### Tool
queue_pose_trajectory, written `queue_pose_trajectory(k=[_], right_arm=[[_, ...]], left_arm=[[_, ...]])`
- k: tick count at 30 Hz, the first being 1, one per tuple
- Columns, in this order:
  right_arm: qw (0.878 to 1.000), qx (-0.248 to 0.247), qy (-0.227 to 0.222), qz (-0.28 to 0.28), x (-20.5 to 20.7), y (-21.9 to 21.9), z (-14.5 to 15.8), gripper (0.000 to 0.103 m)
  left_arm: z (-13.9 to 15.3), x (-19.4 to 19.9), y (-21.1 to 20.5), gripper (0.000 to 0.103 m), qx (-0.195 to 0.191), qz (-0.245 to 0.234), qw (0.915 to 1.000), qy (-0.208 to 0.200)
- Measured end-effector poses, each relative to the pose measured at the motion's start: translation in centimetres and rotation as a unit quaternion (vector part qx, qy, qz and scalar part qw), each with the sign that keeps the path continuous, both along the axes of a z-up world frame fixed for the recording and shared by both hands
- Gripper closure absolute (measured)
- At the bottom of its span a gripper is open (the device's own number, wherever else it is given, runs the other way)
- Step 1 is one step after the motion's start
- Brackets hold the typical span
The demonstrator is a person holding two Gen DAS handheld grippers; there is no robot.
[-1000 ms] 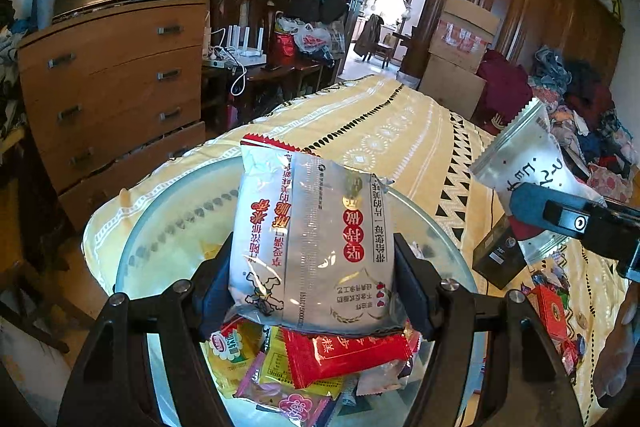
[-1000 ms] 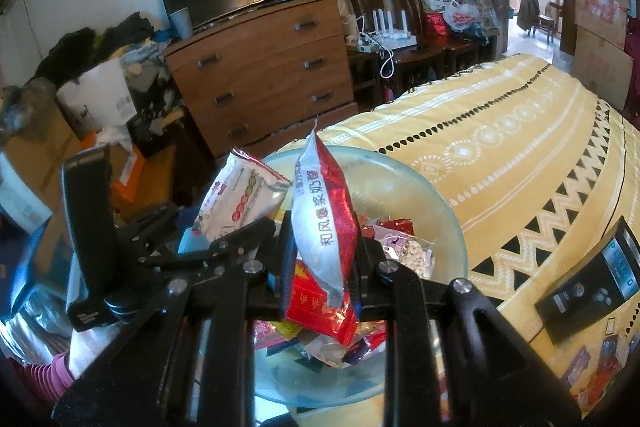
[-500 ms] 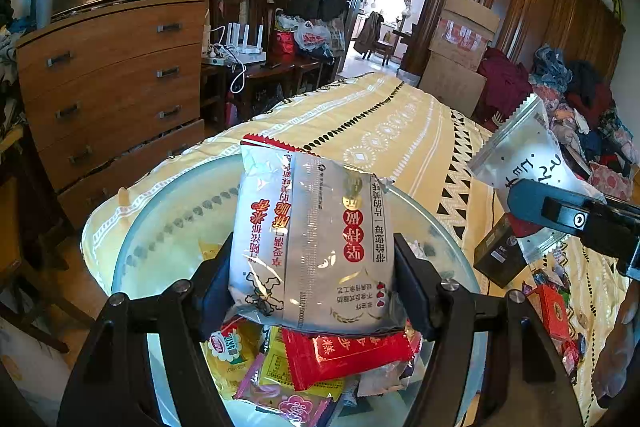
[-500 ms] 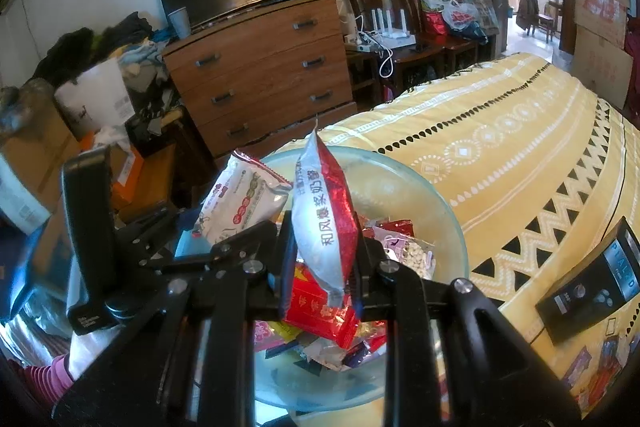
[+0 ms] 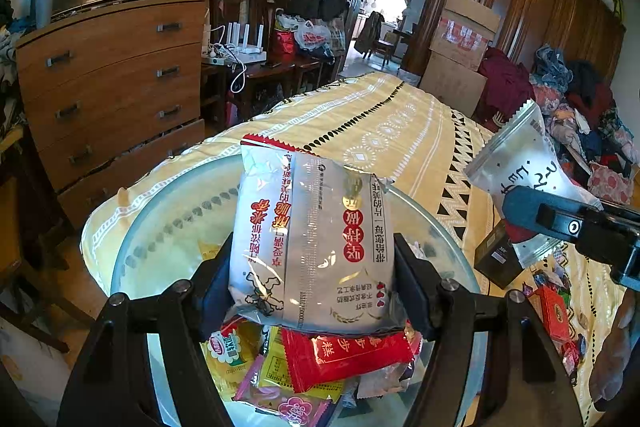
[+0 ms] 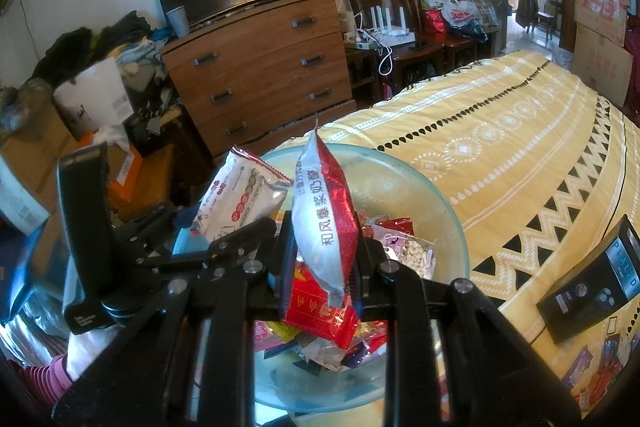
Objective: Organize snacks
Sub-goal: 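Lower the packets into the glass bowl and open both grippers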
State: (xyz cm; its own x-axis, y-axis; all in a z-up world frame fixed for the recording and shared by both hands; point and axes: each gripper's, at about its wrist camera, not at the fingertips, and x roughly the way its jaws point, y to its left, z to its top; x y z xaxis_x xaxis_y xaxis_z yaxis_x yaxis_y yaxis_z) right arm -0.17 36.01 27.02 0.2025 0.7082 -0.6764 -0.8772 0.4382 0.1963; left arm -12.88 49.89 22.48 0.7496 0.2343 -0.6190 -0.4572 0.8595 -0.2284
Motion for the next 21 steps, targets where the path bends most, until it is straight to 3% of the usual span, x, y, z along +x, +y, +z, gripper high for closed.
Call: queue_pose_trajectory(k=[21], right_arm=[[1.000,-0.001,0.000,0.000,-0.02,0.04,0.05,0.079]], left_arm=[[-0.48,0.14,0.17,0.031,-0.001,0.002,1.0000,0.001]])
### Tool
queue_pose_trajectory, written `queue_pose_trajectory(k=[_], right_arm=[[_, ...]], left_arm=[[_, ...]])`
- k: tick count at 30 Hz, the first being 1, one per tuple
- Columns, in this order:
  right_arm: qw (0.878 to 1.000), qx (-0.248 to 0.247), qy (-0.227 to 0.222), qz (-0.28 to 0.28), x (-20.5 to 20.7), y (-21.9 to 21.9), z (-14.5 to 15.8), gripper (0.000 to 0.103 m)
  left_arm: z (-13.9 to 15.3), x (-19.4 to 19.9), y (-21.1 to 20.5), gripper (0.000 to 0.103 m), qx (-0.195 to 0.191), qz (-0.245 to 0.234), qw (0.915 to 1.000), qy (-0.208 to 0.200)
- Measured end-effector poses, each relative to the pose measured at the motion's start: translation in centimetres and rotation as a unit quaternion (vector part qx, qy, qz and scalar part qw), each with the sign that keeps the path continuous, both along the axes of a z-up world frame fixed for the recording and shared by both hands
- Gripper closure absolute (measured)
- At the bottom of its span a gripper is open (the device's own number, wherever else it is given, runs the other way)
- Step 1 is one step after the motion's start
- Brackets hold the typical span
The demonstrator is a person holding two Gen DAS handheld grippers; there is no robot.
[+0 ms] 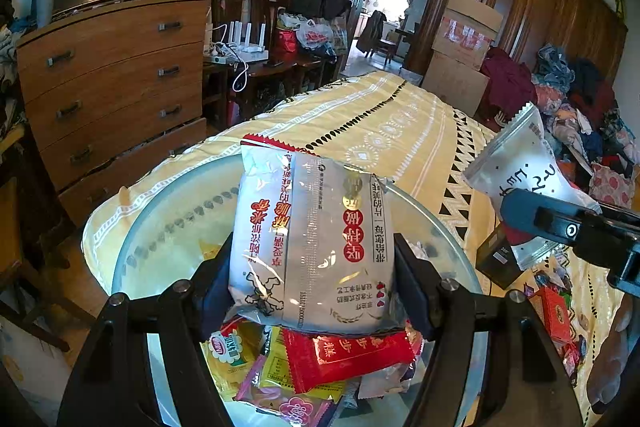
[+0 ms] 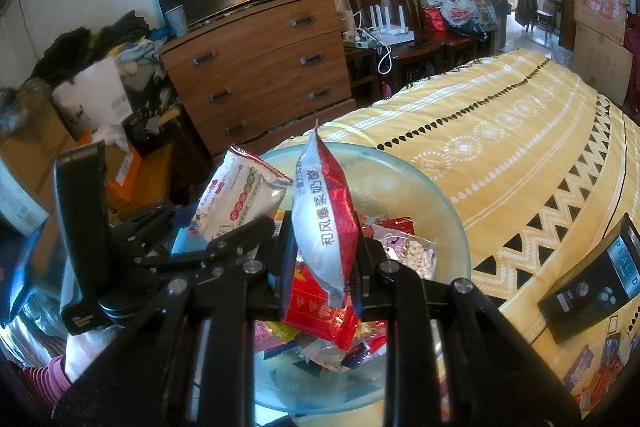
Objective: Organize snacks
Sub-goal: 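Lower the packets into the glass bowl and open both grippers, then move both open tools from the bowl back toward the snack pile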
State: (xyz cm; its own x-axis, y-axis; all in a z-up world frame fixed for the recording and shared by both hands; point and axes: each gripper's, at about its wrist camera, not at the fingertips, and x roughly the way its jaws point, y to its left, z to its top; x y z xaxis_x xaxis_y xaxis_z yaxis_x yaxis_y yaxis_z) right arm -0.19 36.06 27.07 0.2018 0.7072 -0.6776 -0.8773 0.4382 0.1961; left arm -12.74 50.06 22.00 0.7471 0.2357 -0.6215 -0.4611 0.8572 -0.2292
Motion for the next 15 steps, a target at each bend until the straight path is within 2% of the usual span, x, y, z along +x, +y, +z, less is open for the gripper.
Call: queue_pose_trajectory(k=[7,9,11,14,15], right_arm=[[1.000,-0.001,0.002,0.000,0.03,-0.03,-0.09,0.076],[1.000,0.000,0.003,-0.001,0.13,-0.04,-0.28,0.064],[1.000,0.002,0.001,-0.002,0.08,-0.08,-0.32,0.056],[1.000,0.004,-0.001,-0.003,0.08,-0.08,-0.66,0.053],[1.000,0.005,0.000,-0.003,0.08,-0.11,-0.71,0.052]], left_arm=[[-0.40,-0.06,0.00,0.028,-0.004,0.012,0.9999,0.008],[-0.54,-0.18,0.02,0.021,-0.006,0.015,0.9998,0.010],[-0.58,-0.17,-0.09,0.020,-0.005,0.016,0.9998,0.012],[-0.73,-0.20,-0.08,0.018,-0.006,0.019,0.9997,0.017],[-0.80,-0.22,-0.04,0.015,-0.007,0.019,0.9996,0.018]])
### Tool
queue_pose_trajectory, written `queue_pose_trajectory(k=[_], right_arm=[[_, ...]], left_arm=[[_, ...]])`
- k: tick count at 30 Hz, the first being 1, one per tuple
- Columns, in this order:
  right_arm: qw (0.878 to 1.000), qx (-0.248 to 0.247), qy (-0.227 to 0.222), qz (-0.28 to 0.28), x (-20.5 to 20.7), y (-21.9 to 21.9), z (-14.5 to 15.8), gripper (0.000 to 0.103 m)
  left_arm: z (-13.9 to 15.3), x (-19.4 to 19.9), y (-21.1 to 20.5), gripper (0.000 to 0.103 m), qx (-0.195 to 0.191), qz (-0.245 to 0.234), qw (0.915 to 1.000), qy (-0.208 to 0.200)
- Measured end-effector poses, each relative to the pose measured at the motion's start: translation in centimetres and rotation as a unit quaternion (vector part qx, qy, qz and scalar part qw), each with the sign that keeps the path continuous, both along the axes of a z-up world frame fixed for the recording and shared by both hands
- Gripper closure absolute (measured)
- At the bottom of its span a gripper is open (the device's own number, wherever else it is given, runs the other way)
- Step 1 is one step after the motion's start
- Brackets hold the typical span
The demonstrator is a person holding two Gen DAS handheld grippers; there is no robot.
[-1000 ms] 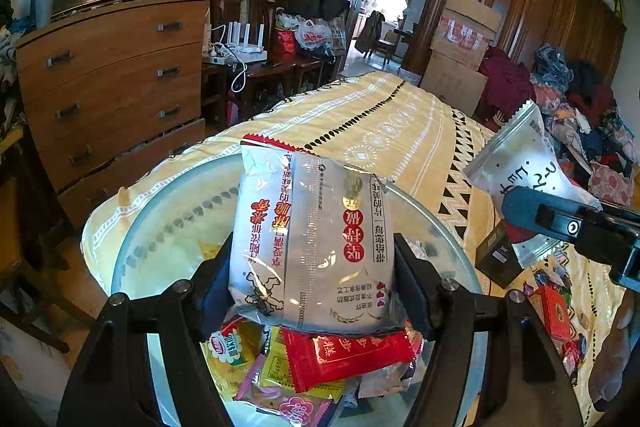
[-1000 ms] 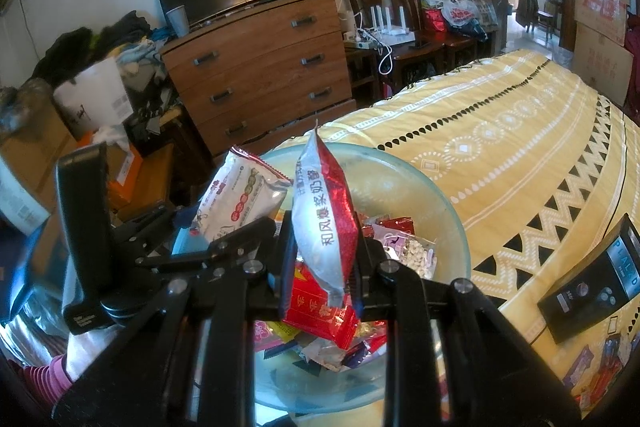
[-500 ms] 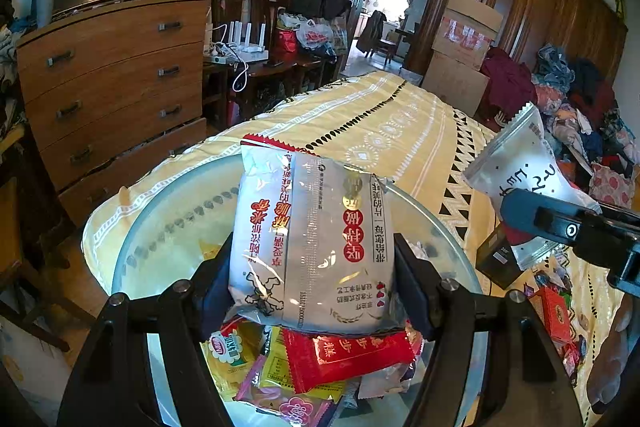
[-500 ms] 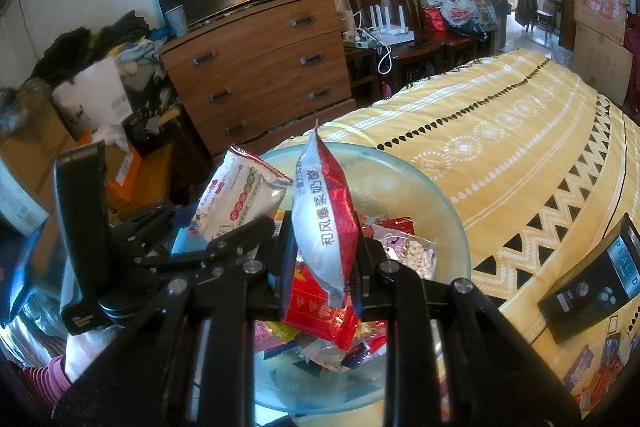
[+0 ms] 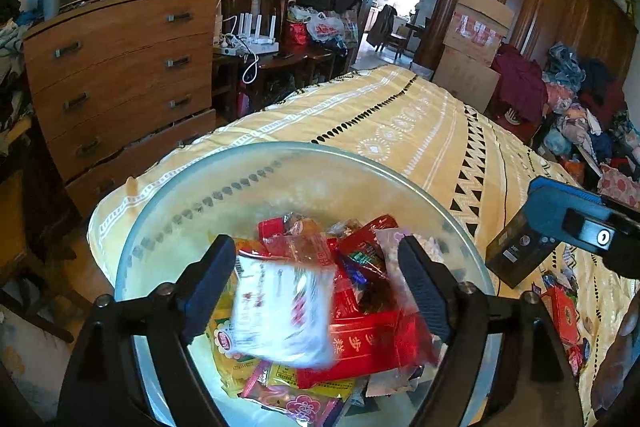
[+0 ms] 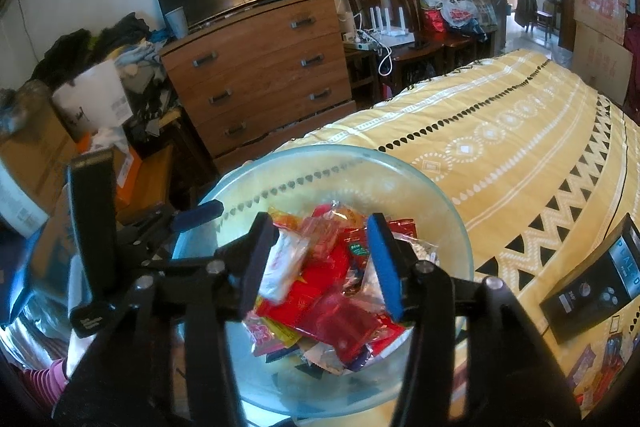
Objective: Organize snacks
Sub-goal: 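Move both open tools from the bowl back toward the snack pile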
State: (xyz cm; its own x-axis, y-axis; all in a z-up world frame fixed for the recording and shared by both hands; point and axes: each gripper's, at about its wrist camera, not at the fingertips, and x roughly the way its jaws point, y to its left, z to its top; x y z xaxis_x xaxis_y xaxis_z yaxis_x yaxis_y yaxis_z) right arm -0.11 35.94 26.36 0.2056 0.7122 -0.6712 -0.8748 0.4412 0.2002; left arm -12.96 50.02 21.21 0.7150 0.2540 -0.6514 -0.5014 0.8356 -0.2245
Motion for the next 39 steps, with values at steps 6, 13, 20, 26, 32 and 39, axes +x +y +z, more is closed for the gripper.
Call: queue_pose_trajectory(k=[6,13,20,26,32,39], right_arm=[[1.000,0.007,-0.003,-0.002,-0.5,-0.5,0.3,0.042],[0.999,0.032,-0.006,-0.003,-2.3,-2.6,0.8,0.035],[0.998,0.060,-0.020,-0.012,-5.0,-6.5,1.1,0.027],[0.997,0.064,-0.026,-0.035,-6.8,-10.7,0.4,0.021],[0.997,0.052,-0.011,-0.051,-7.6,-14.7,-1.1,0.013],[0.994,0.029,0.024,-0.099,-9.0,-22.0,-4.9,0.013]], left_arm=[[-0.4,-0.2,0.4,0.008,-0.010,0.010,0.9999,0.005],[-0.3,-1.1,0.2,0.008,-0.014,0.008,0.9999,-0.002],[0.0,-1.5,-0.8,0.001,-0.012,0.010,0.9998,-0.007],[0.6,-1.7,-2.5,0.001,-0.009,0.005,0.9999,-0.013],[2.0,-1.8,-5.8,0.001,0.004,-0.020,0.9993,-0.031],[4.8,-1.5,-12.8,0.000,0.031,-0.106,0.9904,-0.083]])
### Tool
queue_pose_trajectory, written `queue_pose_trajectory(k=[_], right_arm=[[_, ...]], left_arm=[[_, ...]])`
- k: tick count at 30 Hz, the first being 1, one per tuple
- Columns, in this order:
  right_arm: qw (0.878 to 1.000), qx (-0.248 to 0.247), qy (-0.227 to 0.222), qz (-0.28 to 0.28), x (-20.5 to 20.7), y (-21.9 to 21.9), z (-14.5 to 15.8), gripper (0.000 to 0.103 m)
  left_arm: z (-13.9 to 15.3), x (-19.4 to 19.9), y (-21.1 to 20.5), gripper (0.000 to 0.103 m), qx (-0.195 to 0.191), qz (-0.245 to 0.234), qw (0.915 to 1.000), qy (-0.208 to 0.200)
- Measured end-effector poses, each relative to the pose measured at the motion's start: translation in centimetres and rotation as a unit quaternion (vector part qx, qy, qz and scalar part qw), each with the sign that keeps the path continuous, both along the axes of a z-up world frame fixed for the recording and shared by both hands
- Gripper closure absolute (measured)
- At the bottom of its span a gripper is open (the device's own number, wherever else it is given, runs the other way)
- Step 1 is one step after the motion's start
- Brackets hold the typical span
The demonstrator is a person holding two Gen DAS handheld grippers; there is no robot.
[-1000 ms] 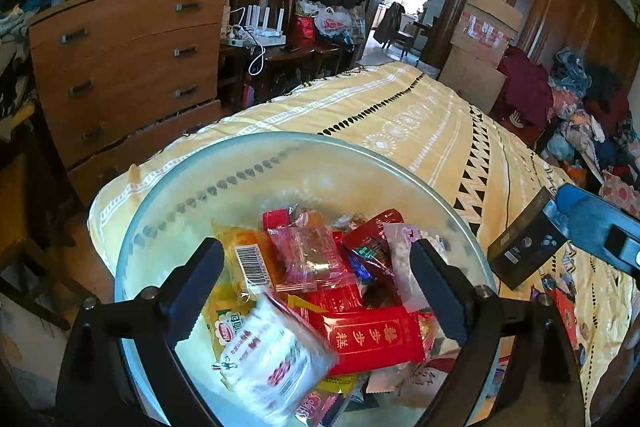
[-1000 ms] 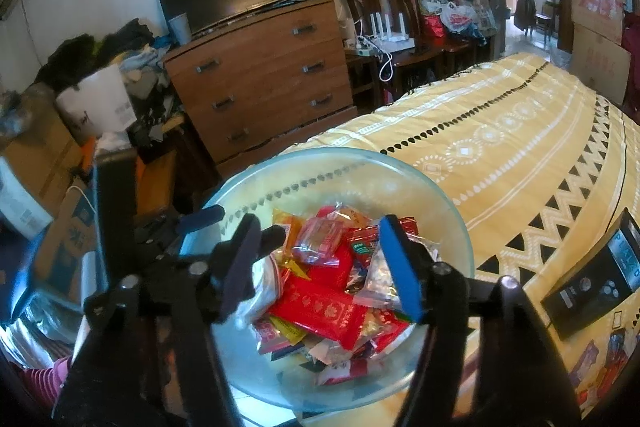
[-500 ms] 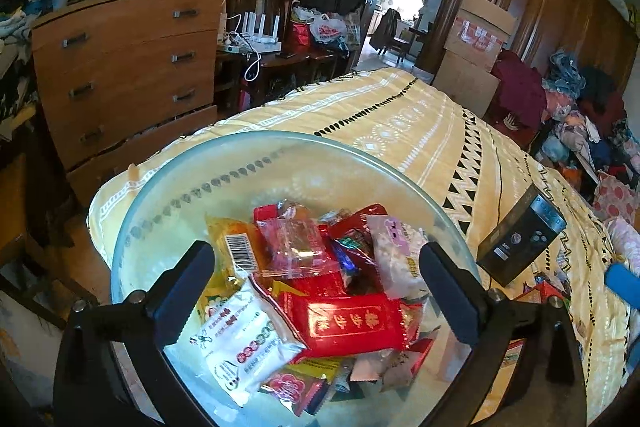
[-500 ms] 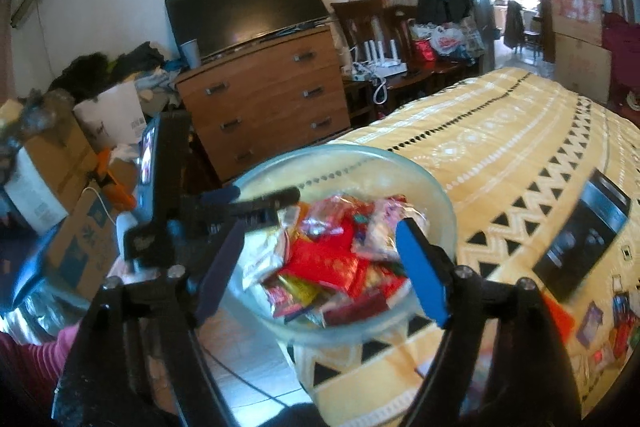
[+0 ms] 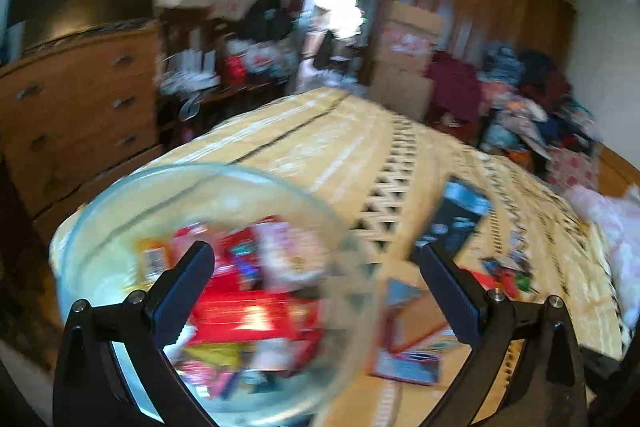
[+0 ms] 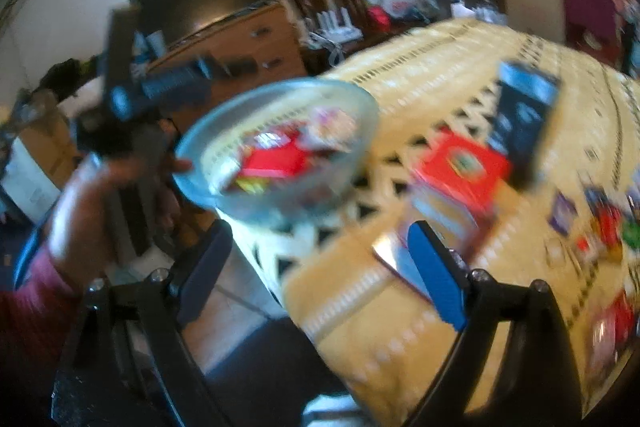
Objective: Organize snacks
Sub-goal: 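Move both open tools from the bowl back toward the snack pile, then grasp the dark blue packet with right gripper while left grasps the white red-square packet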
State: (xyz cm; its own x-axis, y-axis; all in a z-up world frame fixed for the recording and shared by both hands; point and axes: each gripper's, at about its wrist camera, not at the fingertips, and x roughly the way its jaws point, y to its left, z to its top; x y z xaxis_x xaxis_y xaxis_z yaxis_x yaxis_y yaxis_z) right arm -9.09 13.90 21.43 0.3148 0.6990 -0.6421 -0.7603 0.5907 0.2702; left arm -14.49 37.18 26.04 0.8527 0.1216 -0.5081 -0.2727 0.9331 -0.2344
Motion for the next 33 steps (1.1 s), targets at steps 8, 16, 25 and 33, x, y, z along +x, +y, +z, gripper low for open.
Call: queue_pose_trajectory(k=[8,16,25,33], right_arm=[[0.990,-0.029,0.048,-0.130,1.8,-12.4,-5.5,0.014],[0.957,-0.030,0.089,-0.273,5.3,-25.3,-9.1,0.015],[0.940,-0.015,0.109,-0.324,5.6,-31.8,-11.2,0.015],[0.928,-0.003,0.121,-0.351,7.5,-36.1,-12.9,0.015]], left_arm=[[2.2,2.4,-13.6,0.000,0.013,-0.175,0.9841,-0.031],[-3.9,9.5,-27.6,0.000,-0.006,-0.345,0.9373,0.050],[-18.2,22.4,-35.4,0.016,-0.046,-0.378,0.9085,0.171],[-24.4,27.1,-37.1,0.022,-0.020,-0.343,0.9150,0.212]])
